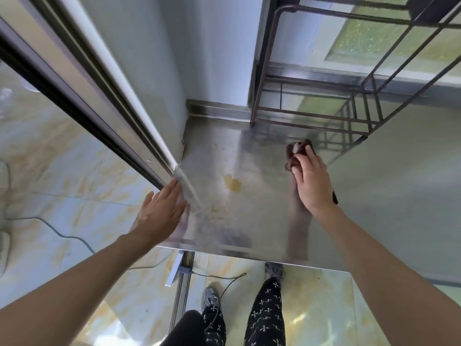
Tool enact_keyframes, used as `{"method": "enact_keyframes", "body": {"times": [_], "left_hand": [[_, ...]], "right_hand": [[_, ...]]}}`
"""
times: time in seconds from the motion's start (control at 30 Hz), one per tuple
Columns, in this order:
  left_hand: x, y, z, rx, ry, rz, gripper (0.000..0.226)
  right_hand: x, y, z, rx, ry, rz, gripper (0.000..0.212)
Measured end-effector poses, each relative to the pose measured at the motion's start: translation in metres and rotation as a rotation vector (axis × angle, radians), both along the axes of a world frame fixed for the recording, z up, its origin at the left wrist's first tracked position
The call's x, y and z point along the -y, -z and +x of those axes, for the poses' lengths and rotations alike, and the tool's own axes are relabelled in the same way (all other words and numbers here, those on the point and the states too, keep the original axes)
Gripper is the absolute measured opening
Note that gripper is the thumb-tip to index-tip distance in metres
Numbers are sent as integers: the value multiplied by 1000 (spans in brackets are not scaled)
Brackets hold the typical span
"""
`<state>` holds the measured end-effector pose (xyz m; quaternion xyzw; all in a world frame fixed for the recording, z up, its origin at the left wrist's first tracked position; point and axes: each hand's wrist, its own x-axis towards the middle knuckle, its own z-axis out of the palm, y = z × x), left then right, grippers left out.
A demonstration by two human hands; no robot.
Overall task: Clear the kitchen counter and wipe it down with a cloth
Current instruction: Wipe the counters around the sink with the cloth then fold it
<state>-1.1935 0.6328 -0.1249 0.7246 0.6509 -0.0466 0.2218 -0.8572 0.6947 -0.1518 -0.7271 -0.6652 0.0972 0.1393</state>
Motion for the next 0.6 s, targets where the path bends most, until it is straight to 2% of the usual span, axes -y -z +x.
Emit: {"method": "enact_keyframes", "body": {"times": [0.07,0.1,0.23,0.37,0.5,0.6], "left_hand": [[-2,-2,-1,18,6,-4,53],[-2,-3,-1,19,9,-13,52],[-2,-7,0,3,25,-34,54],[2,-4,1,0,17,-48,58],[6,2,-3,-1,29,-50,80],[7,2,-5,-49,54,-39,98]], "right_hand": [[6,0,-21,11,76,6,34],[12,-1,-34,9,41,30,34],[49,-7,-92,-19,-312,58,38],[80,-6,-124,26,-586,76,26],[40,0,-118,45,-729,60,25],[-19,-7,-126,22,-662,38,32]]}}
